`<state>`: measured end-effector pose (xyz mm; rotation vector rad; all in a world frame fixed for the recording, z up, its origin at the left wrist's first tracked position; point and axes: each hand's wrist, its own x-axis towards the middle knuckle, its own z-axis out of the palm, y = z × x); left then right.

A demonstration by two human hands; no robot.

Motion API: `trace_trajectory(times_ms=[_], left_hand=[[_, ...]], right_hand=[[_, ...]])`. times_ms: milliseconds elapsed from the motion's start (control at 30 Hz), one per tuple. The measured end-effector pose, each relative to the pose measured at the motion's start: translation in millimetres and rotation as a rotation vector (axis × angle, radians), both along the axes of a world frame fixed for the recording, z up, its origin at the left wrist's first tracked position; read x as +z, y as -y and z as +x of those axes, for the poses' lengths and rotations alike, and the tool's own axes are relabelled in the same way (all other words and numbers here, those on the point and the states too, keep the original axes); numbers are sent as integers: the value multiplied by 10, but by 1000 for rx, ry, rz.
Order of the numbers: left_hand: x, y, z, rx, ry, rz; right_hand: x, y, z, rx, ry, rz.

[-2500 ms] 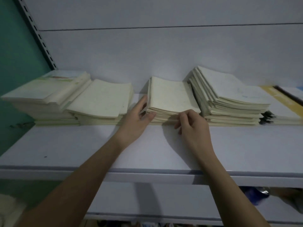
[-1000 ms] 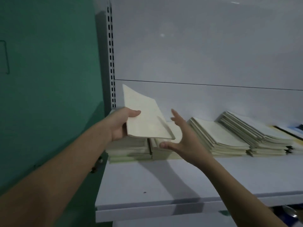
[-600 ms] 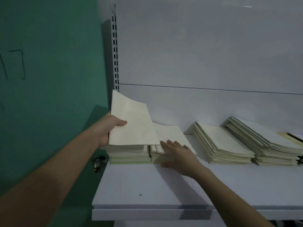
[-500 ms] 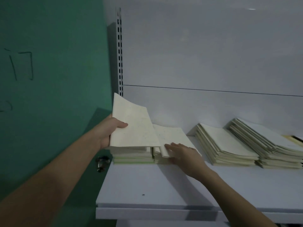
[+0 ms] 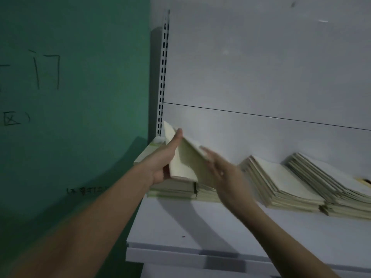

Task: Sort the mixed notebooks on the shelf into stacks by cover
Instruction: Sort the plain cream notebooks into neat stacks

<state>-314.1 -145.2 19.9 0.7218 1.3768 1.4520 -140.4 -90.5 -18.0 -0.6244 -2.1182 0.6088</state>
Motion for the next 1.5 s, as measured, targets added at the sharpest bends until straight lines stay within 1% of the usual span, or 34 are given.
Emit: trace_trajectory(times_ms=[67, 167, 233, 333, 367, 400, 433, 500, 567, 600, 633, 700, 733, 800, 833, 867, 967, 1033, 1100, 1133, 1200, 1267, 1333, 1400, 1467, 1500], left_hand=[[-9, -53, 9, 8, -8, 29], [-52, -75, -64, 84, -97, 52], [-63, -66, -144, 106, -130, 53], [-37, -25, -233, 142, -115, 38], [-36, -5, -254, 158, -98, 34], [-36, 18, -273, 177, -85, 29], [-45, 38, -289, 193, -72, 26], [-73, 81, -304, 215, -48, 23], [-104, 110, -312, 218, -25, 25], [-112, 122, -313, 217, -16, 28], [-114, 131, -314, 215, -6, 32], [-109, 151, -316, 213, 8, 45], [-107, 159, -318, 212, 7, 50], [-105, 174, -325, 223, 4, 55], [-106, 180, -328, 230, 2, 58], [-103, 185, -333, 234, 4, 63], [-82, 176, -325, 224, 43, 82], [-69, 146, -295, 209, 87, 104], [-59, 111, -234, 205, 123, 123], [-62, 88, -196, 207, 136, 134], [-77, 34, -108, 225, 182, 155], [-89, -7, -5, 244, 234, 168], [-113, -26, 93, 213, 254, 162], [-155, -26, 149, 144, 282, 148], [-204, -15, 155, 88, 317, 138], [-221, -11, 152, 79, 306, 137]], right_hand=[[-68, 106, -67, 80, 172, 50], [-92, 110, -48, 163, 324, -10], [-102, 3, 22, 142, 310, -50], [-175, -234, 110, -56, 163, -86], [-213, -307, 134, -106, 152, -105], [-260, -381, 158, -126, 183, -141], [-314, -448, 177, -118, 259, -176], [-432, -541, 201, -86, 483, -180], [-577, -589, 193, -98, 708, -83], [-647, -609, 180, -119, 776, -8], [-679, -606, 170, -151, 800, 80], [-684, -608, 165, -213, 736, 234], [-672, -614, 171, -235, 695, 274], [-660, -647, 203, -253, 651, 261], [-657, -663, 231, -250, 602, 192], [-643, -677, 258, -240, 507, 89], [-477, -680, 281, -266, 48, -172], [-287, -645, 248, -305, -200, -256], [-119, -549, 209, -285, -337, -266], [-50, -475, 181, -267, -348, -240], [50, -291, 130, -228, -277, -127], [105, -124, 93, -186, -80, 55], [81, -35, 55, -83, 144, 236], [47, -1, 37, -22, 268, 293], [44, 28, 53, -16, 301, 332], [48, 44, 67, -10, 321, 343]])
